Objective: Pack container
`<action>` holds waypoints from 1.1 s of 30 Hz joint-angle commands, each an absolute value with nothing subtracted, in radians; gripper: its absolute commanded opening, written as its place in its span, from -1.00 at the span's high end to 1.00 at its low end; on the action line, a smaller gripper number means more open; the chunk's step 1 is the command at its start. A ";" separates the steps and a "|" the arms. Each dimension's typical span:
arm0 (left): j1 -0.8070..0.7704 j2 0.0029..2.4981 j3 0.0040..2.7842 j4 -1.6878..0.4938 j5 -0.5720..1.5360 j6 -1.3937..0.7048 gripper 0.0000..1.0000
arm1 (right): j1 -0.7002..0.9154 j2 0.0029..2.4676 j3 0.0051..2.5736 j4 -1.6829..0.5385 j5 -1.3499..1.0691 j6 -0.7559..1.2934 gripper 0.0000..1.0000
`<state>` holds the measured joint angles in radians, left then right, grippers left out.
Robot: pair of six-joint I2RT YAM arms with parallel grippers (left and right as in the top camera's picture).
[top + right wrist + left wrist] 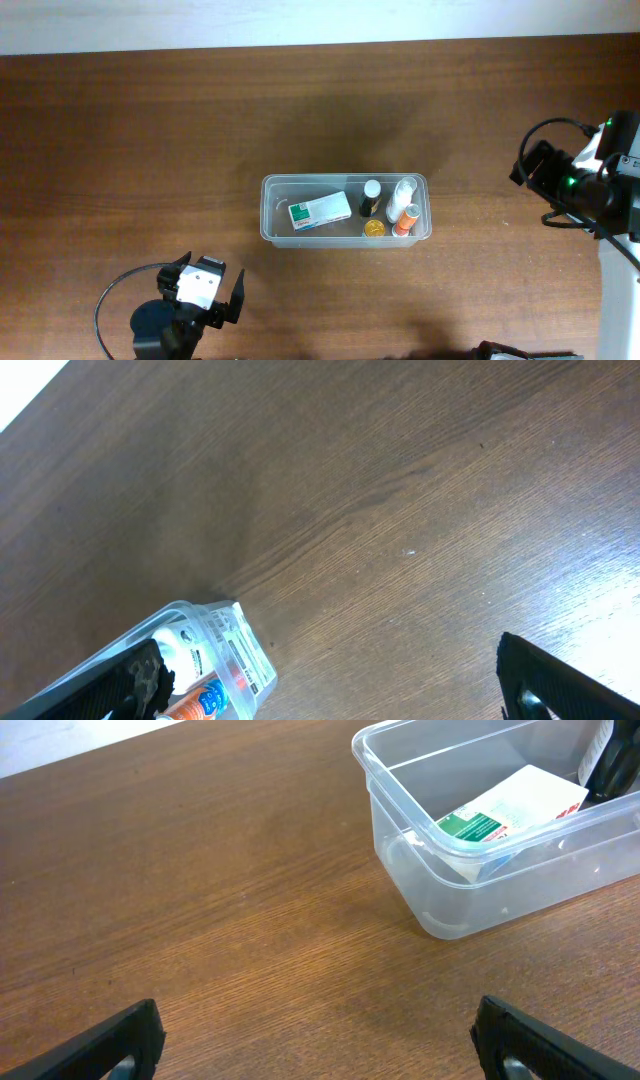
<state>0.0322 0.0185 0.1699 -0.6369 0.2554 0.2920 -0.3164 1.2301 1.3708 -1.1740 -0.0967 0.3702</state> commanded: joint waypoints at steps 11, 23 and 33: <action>0.038 0.005 0.164 -0.628 0.273 0.300 -0.99 | -0.319 0.880 1.315 -1.068 -0.089 0.114 -0.97; 0.038 0.005 0.164 -0.628 0.273 0.300 -0.99 | -0.319 0.343 0.890 -0.982 -0.301 -0.134 -0.97; 0.038 0.005 0.164 -0.628 0.273 0.300 -0.99 | -0.319 0.044 0.400 -0.765 -0.469 -0.134 -0.97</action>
<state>0.0322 0.0147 0.1680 -0.6304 0.2584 0.2916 -0.3164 0.0895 0.4774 -0.7967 -0.3851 -0.1215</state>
